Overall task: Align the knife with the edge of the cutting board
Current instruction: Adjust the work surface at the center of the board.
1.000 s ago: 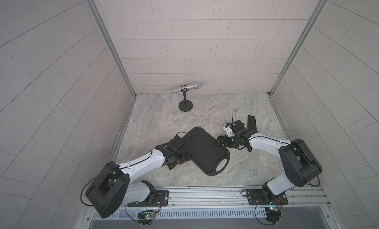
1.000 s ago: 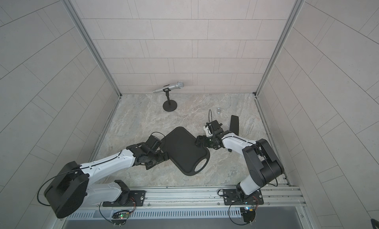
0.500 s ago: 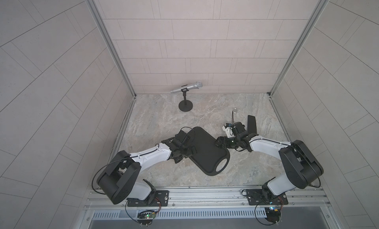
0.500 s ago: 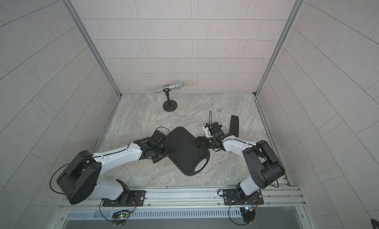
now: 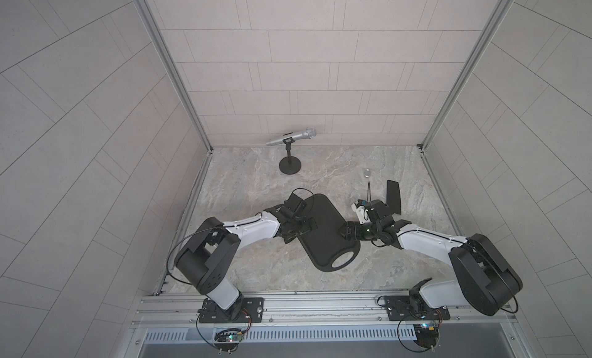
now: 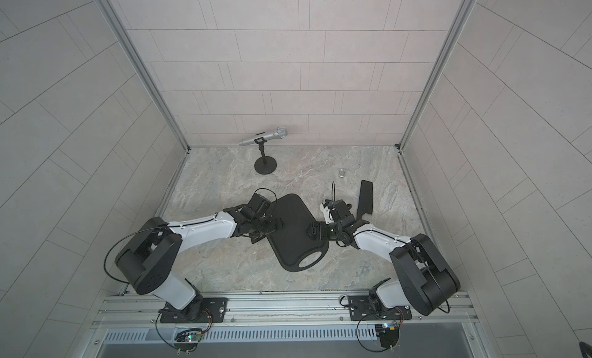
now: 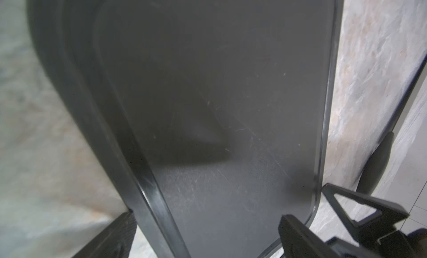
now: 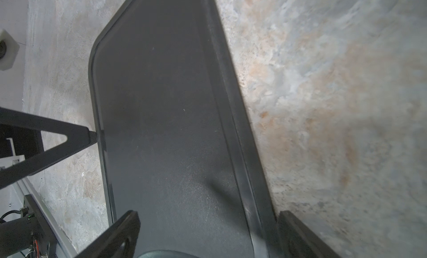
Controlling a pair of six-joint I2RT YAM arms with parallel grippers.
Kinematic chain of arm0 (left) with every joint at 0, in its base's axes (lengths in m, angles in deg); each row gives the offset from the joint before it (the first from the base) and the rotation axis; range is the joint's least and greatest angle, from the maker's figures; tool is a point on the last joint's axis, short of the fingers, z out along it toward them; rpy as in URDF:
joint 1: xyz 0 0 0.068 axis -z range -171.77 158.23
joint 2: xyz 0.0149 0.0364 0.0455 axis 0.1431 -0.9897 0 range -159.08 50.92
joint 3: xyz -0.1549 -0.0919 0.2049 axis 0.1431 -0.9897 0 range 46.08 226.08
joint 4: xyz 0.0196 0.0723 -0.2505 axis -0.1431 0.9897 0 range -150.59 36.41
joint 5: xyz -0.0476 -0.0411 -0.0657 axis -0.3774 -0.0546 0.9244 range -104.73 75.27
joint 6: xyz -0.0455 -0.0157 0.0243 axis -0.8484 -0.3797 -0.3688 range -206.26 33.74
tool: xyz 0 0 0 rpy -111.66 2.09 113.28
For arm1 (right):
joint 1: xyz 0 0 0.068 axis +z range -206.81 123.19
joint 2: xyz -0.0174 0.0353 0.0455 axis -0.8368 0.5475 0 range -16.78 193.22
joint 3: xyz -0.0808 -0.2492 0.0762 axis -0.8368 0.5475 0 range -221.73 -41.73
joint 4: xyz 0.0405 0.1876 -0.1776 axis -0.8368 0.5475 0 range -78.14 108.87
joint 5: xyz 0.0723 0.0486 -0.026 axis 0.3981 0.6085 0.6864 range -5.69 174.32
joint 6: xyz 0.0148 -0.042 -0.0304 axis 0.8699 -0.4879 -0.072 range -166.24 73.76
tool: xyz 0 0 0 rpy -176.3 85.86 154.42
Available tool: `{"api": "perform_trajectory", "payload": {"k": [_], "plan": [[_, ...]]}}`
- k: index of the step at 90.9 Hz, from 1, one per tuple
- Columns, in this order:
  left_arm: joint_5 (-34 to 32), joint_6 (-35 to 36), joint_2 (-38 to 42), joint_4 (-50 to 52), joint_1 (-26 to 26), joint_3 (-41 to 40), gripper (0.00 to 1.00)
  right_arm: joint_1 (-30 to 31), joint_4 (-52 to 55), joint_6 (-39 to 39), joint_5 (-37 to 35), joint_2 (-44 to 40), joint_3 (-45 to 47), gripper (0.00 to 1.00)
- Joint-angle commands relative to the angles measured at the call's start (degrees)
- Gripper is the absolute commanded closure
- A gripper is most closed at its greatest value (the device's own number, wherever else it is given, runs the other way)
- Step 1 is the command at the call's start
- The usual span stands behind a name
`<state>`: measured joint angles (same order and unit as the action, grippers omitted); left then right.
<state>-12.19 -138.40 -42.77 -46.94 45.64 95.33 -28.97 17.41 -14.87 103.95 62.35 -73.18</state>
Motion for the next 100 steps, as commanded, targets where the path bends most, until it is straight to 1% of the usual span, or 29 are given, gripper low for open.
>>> {"api": "perform_trajectory", "payload": {"k": [1,27,41,50,62,78,85,100], "plan": [[0.12,2.06,-5.89,5.15,0.25,0.32,0.00,1.17,4.47,3.01,-0.01,0.75,3.61,0.06],[0.25,4.71,-10.43,9.90,0.05,8.01,0.00,3.01,0.68,5.57,0.25,-1.02,7.84,0.06],[-0.36,6.27,-11.54,12.44,-0.39,11.46,0.00,5.74,-1.57,7.69,-0.73,-1.31,9.72,0.06],[-1.15,7.33,-11.09,13.53,-0.77,12.57,0.00,7.43,-2.99,8.95,-1.35,-1.32,10.65,0.06],[-0.63,8.37,-9.32,14.27,-1.73,12.57,0.00,9.97,-4.92,11.61,-2.56,-2.21,12.27,0.06],[0.13,10.28,-8.54,16.23,-2.58,14.16,0.00,13.38,-5.43,15.10,-5.23,-6.13,13.56,0.06],[0.52,12.49,-8.81,16.95,-2.60,14.96,0.00,14.54,-5.34,16.85,-6.67,-8.71,14.41,0.06],[-0.42,13.89,-9.92,18.80,-2.74,16.88,0.00,16.33,-4.80,19.88,-8.63,-14.17,16.14,0.06]]}}
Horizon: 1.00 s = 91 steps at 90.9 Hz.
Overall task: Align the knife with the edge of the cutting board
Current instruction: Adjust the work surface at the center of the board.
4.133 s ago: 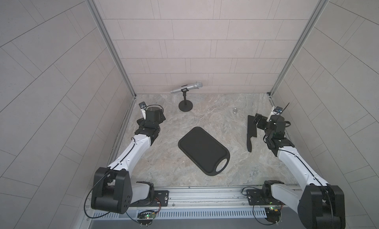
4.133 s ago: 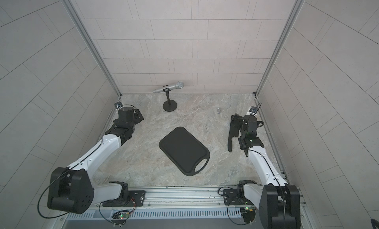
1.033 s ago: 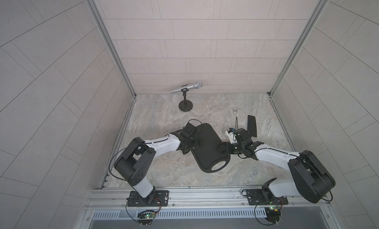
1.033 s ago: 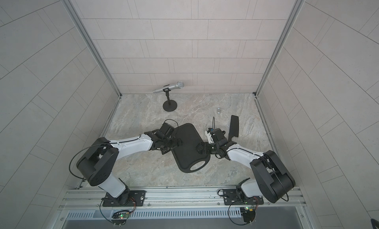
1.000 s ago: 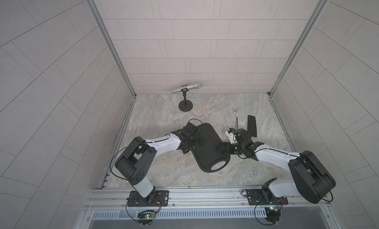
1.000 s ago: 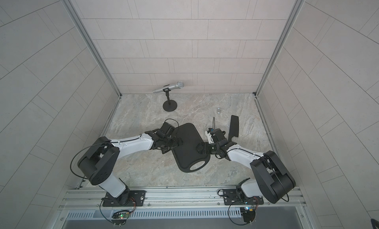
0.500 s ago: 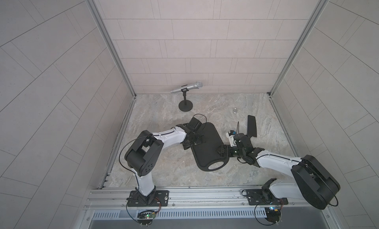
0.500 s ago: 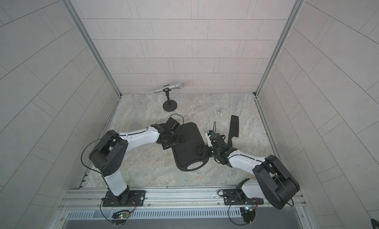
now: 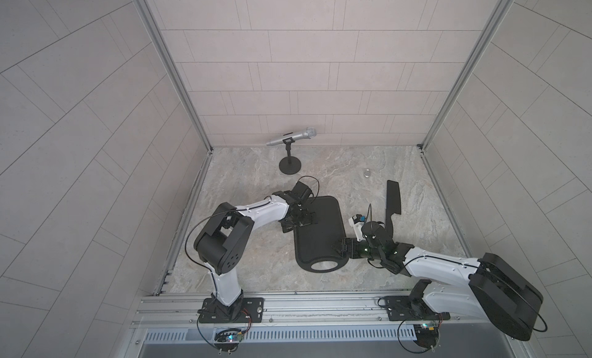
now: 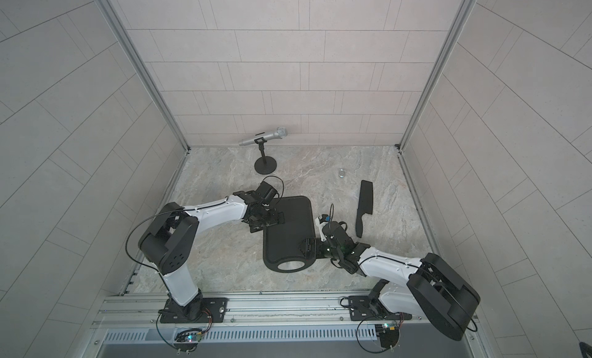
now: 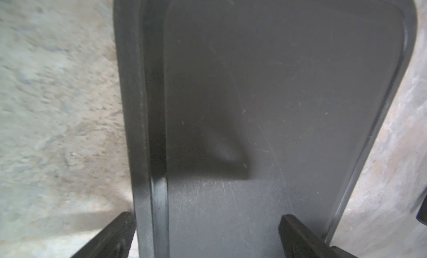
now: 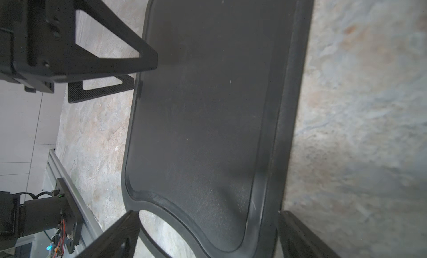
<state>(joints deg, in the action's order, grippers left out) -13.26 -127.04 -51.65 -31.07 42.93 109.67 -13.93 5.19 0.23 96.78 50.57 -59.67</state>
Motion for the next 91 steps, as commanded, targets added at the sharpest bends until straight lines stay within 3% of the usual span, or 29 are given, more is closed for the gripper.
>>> {"api": "perform_trajectory", "payload": {"k": [1,18,35,73,91], "plan": [[0.42,2.62,-1.09,3.19,-0.05,2.79,0.00,1.31,7.58,4.85,-1.65,-2.83,2.73,0.06],[-1.19,3.33,0.53,6.24,-1.06,4.86,0.00,1.60,11.90,5.56,-4.32,-9.26,3.30,0.05],[-1.53,3.39,7.91,8.31,-1.42,3.23,0.00,1.60,13.17,5.12,-5.46,-9.78,3.67,0.05],[2.92,2.98,30.66,9.66,-0.65,-13.13,0.00,3.37,7.32,7.05,-3.75,-6.79,5.25,0.12],[3.70,-1.82,41.87,10.28,0.98,-21.56,0.00,6.22,4.09,8.42,-4.77,-3.48,4.82,0.15]]}}
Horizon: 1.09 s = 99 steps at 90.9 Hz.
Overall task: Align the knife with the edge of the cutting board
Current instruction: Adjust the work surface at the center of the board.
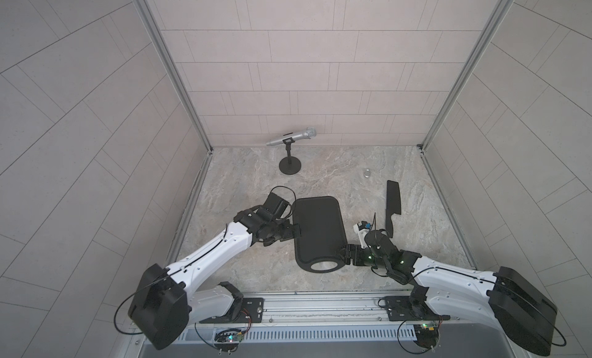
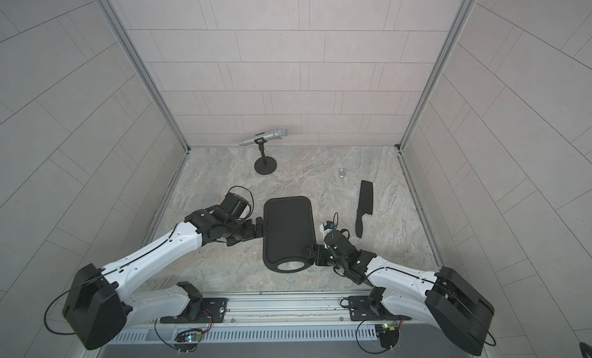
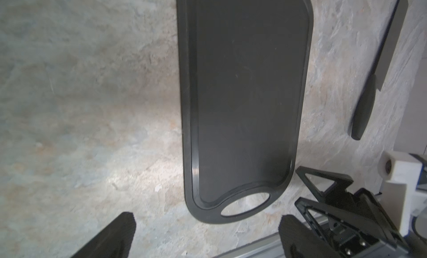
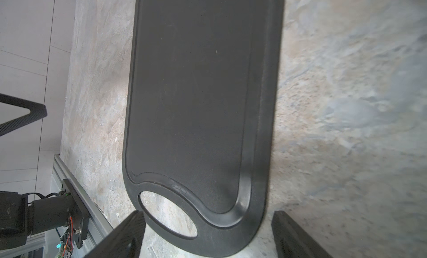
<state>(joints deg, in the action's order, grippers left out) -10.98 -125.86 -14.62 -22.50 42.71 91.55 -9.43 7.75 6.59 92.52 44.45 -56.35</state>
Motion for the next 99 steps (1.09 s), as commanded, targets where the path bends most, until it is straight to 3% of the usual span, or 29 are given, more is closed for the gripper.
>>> {"api": "perform_trajectory", "payload": {"k": [1,40,58,75,99], "plan": [[1.43,-3.32,5.22,1.76,1.38,-3.80,0.00,1.91,1.33,2.16,-0.62,2.83,1.47,0.15],[1.43,-20.88,20.47,0.15,7.42,-18.33,0.00,9.60,-5.22,4.11,-2.31,14.13,-5.71,0.15],[1.60,-26.70,19.59,-3.85,8.60,-20.88,0.00,11.45,-7.55,3.83,-1.04,19.98,-9.66,0.14],[-2.21,-31.62,18.77,-5.44,9.81,-22.06,0.00,13.59,-9.98,4.11,-0.07,26.16,-13.25,0.14],[-7.80,-33.48,13.67,-3.58,9.84,-20.93,0.00,16.27,-9.45,2.79,1.33,31.62,-18.88,0.14]]}}
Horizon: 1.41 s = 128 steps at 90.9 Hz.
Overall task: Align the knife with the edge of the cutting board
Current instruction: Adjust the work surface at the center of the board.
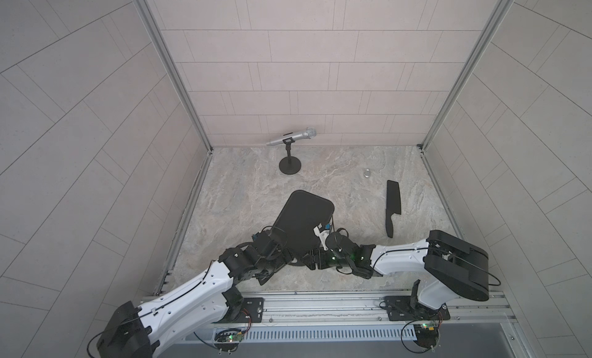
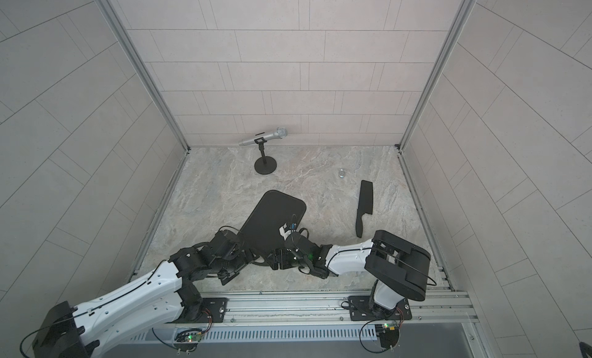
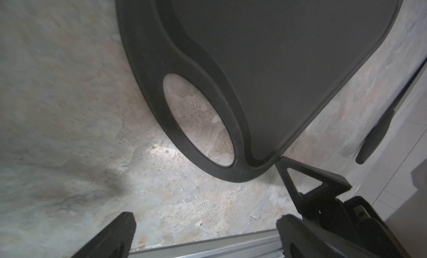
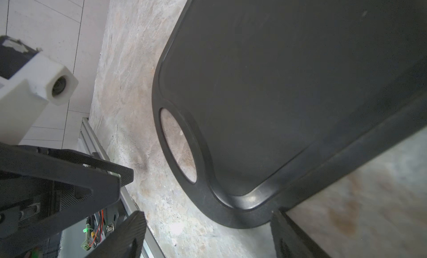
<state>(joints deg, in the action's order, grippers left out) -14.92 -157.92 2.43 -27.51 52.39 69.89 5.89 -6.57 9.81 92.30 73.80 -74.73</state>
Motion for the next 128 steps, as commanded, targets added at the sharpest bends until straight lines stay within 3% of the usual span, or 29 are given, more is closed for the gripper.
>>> {"api": "perform_trajectory", "payload": {"k": [1,20,35,67,89,128], "plan": [[-4.04,-1.57,-3.99,1.40,0.15,0.81,0.00,0.99,5.02,-0.60,1.62,2.29,-0.67,0.14],[-3.92,-3.93,-10.50,-4.41,0.06,1.06,0.00,-0.02,14.74,-5.16,-0.66,-2.70,-2.48,0.09],[-5.65,-3.32,-12.75,-3.35,-0.83,3.47,0.00,-3.68,23.38,-9.10,-0.04,-7.15,-5.49,0.02],[-2.70,-0.95,-13.43,-4.47,-6.08,4.11,0.00,-20.80,31.01,-18.82,12.28,-8.38,-11.52,0.00],[0.22,3.19,-14.90,-5.87,-10.20,4.33,0.00,-29.81,38.41,-25.90,15.93,-1.05,-22.39,0.00],[3.38,9.91,-17.34,-6.21,-16.17,4.93,0.00,-34.38,46.29,-32.45,16.54,18.38,-41.85,0.00]]}}
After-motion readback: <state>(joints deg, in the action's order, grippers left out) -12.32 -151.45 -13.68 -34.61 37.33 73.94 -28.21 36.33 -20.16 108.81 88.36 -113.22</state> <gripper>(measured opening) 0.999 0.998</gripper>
